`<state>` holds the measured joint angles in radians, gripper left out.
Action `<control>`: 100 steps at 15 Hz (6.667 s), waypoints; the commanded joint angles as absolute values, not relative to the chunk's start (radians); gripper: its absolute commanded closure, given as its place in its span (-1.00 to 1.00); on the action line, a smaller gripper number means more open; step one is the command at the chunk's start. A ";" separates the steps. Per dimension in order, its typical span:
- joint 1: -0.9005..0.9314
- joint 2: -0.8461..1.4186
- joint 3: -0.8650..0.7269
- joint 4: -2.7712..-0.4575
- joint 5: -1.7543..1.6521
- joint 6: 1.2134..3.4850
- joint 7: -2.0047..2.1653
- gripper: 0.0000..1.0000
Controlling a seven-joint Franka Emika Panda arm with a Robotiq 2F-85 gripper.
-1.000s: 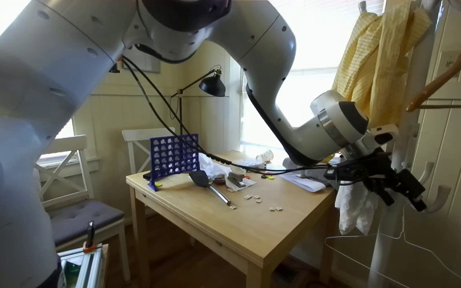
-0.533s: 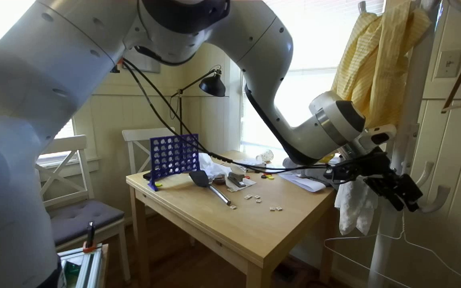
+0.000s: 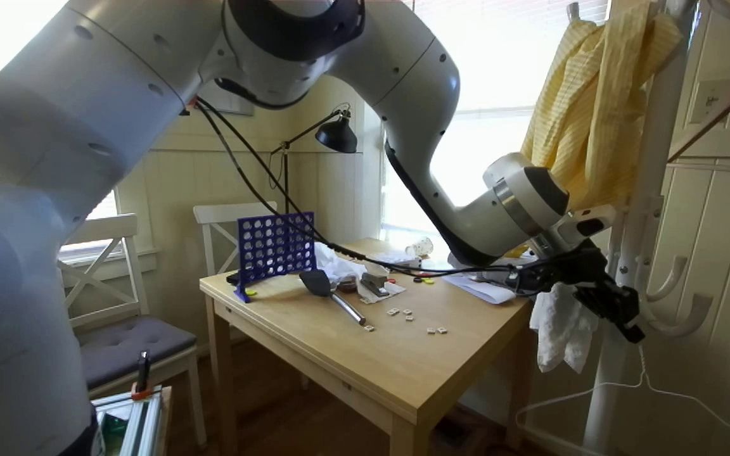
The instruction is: Take the hanger off of the coat hanger
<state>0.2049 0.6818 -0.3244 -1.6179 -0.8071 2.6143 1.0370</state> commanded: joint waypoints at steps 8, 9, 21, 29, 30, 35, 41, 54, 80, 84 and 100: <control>0.242 0.601 -0.294 -1.689 -0.958 2.564 1.140 0.99; 0.236 0.592 -0.272 -1.704 -0.950 2.561 1.119 0.99; 0.217 0.420 -0.114 -1.998 -0.979 2.649 0.733 0.99; 0.242 0.340 -0.053 -2.006 -0.988 2.213 0.591 0.99; 0.252 0.326 -0.056 -2.000 -1.016 2.136 0.628 0.99; 0.195 0.308 0.006 -1.994 -0.941 1.990 0.524 0.99; 0.176 0.263 0.103 -2.024 -0.791 2.158 0.283 0.99; 0.172 0.228 0.244 -1.983 -0.373 2.433 -0.410 0.99; 0.177 0.604 0.189 -1.475 -0.082 1.977 -1.273 0.99; 0.261 0.669 0.186 -1.391 -0.180 1.960 -1.168 0.99; 0.454 0.971 0.140 -0.971 -0.391 1.855 -0.954 0.18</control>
<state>0.4280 0.9055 0.1367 -1.0959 -0.3810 1.9203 -0.9578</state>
